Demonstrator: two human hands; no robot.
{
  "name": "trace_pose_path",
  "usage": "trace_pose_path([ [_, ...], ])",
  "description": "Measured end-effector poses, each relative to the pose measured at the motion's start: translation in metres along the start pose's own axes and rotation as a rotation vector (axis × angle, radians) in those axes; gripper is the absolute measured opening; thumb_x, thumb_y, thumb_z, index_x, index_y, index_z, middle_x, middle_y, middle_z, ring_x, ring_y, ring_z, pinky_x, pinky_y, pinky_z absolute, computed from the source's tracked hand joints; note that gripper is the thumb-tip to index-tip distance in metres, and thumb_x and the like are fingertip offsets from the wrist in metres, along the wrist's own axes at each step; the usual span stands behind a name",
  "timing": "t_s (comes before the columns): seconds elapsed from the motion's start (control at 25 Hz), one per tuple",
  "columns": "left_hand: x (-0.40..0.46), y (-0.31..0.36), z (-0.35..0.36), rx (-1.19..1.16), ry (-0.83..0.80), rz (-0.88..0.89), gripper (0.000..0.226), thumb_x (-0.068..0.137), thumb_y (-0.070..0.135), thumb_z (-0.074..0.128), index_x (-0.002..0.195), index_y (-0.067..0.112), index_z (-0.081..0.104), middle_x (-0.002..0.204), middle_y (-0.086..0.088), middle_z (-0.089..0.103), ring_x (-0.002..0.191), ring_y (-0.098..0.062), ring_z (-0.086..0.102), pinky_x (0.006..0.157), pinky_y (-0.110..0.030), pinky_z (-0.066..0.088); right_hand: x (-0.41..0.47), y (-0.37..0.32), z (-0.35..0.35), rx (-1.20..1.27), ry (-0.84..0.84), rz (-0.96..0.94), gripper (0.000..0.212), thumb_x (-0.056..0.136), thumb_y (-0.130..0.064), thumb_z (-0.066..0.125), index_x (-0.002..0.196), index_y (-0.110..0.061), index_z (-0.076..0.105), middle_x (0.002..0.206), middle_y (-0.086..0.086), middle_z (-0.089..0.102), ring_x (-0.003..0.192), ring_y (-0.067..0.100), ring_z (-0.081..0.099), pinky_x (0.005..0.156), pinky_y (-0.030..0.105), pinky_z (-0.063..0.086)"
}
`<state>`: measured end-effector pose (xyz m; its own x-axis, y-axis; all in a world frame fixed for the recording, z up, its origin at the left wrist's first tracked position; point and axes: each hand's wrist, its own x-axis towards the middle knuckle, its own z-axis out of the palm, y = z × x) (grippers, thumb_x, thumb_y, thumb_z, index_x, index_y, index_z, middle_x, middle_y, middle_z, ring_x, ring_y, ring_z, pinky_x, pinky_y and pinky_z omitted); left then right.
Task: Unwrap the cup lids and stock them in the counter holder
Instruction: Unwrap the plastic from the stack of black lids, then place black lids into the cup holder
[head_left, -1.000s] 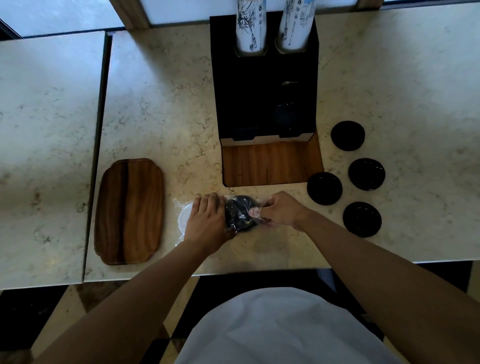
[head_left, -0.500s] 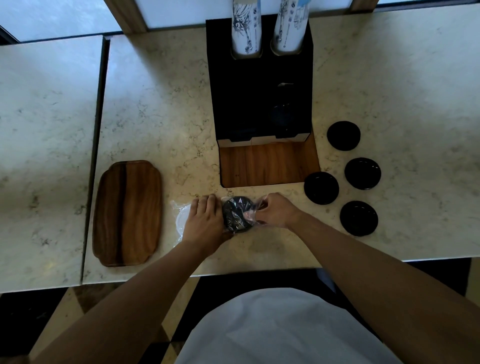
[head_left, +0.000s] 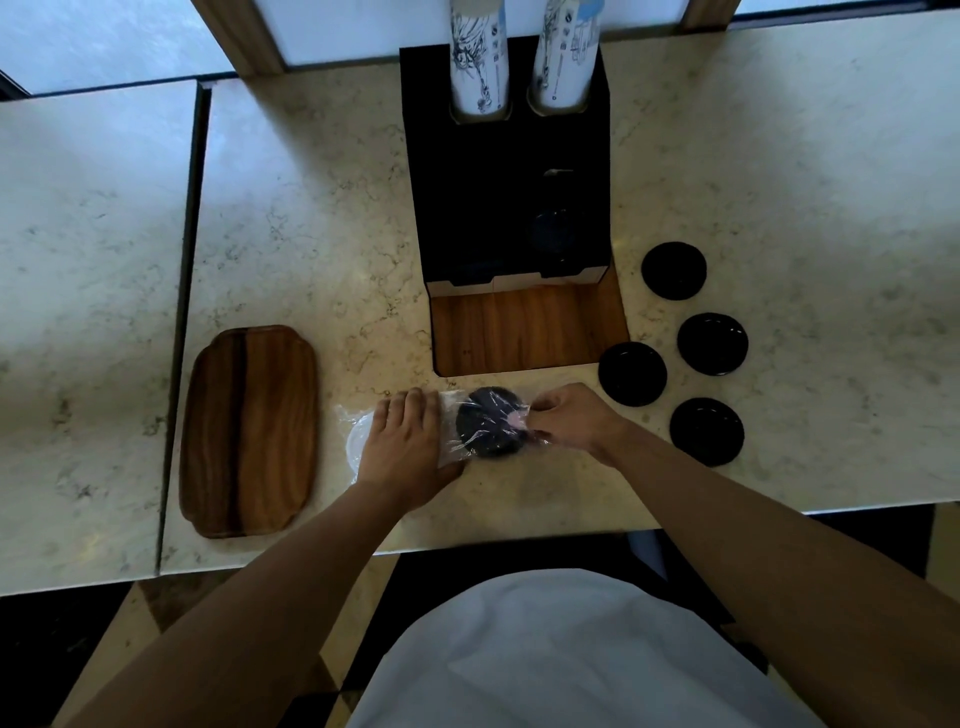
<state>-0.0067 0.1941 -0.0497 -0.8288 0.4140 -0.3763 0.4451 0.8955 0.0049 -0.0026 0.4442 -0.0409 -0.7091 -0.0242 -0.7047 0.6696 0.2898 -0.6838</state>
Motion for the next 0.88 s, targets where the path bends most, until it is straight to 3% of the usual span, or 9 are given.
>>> trace_pose_path([
  [0.08, 0.000, 0.000, 0.000, 0.004, 0.011, -0.002, 0.106, 0.083, 0.080, 0.043, 0.155, 0.004, 0.027, 0.154, -0.020, 0.037, 0.143, -0.038, 0.033, 0.123, -0.051, 0.021, -0.004, 0.005, -0.012, 0.059, -0.006, -0.001, 0.019, 0.081, -0.027, 0.082, 0.095, -0.014, 0.079, 0.076, -0.003, 0.078, 0.066, 0.006, 0.072, 0.059, 0.017, 0.055],
  [0.2, 0.000, 0.000, 0.000, 0.008, 0.022, 0.002, 0.105, 0.082, 0.079, 0.045, 0.154, 0.004, 0.029, 0.153, -0.020, 0.039, 0.141, -0.039, 0.035, 0.122, -0.051, 0.022, -0.010, 0.013, -0.032, 0.175, -0.011, 0.016, 0.026, 0.082, -0.024, 0.081, 0.103, -0.009, 0.077, 0.093, 0.008, 0.079, 0.085, 0.020, 0.077, 0.075, 0.030, 0.062],
  [0.4, 0.001, 0.000, 0.003, 0.016, 0.001, -0.017, 0.104, 0.085, 0.078, 0.047, 0.156, 0.005, 0.028, 0.155, -0.020, 0.038, 0.144, -0.039, 0.033, 0.123, -0.051, 0.018, -0.021, 0.032, -0.066, 0.319, 0.046, 0.019, 0.031, 0.083, -0.021, 0.080, 0.109, -0.008, 0.073, 0.096, 0.009, 0.079, 0.088, 0.023, 0.077, 0.072, 0.030, 0.061],
  [0.6, 0.003, 0.001, 0.003, 0.010, -0.003, -0.012, 0.099, 0.085, 0.074, 0.054, 0.154, 0.006, 0.033, 0.153, -0.020, 0.041, 0.141, -0.040, 0.036, 0.122, -0.053, 0.021, -0.025, 0.040, -0.081, 0.442, 0.188, -0.008, 0.046, 0.083, -0.027, 0.079, 0.123, -0.008, 0.065, 0.108, 0.009, 0.076, 0.096, 0.025, 0.075, 0.084, 0.040, 0.061],
  [0.76, 0.003, 0.002, 0.001, -0.003, 0.001, -0.005, 0.099, 0.084, 0.073, 0.055, 0.153, 0.005, 0.033, 0.152, -0.021, 0.041, 0.141, -0.040, 0.036, 0.122, -0.053, 0.022, -0.022, 0.022, -0.091, 0.613, 0.251, -0.068, 0.034, 0.087, -0.025, 0.076, 0.117, -0.010, 0.067, 0.100, 0.005, 0.079, 0.090, 0.022, 0.076, 0.075, 0.033, 0.060],
  [0.88, 0.005, 0.000, -0.002, -0.017, -0.001, 0.014, 0.106, 0.081, 0.077, 0.052, 0.155, 0.005, 0.029, 0.155, -0.021, 0.038, 0.143, -0.040, 0.033, 0.124, -0.052, 0.018, -0.010, -0.006, -0.097, 0.623, 0.315, -0.088, 0.035, 0.087, -0.028, 0.076, 0.114, -0.009, 0.068, 0.104, 0.012, 0.076, 0.092, 0.025, 0.075, 0.081, 0.036, 0.061],
])
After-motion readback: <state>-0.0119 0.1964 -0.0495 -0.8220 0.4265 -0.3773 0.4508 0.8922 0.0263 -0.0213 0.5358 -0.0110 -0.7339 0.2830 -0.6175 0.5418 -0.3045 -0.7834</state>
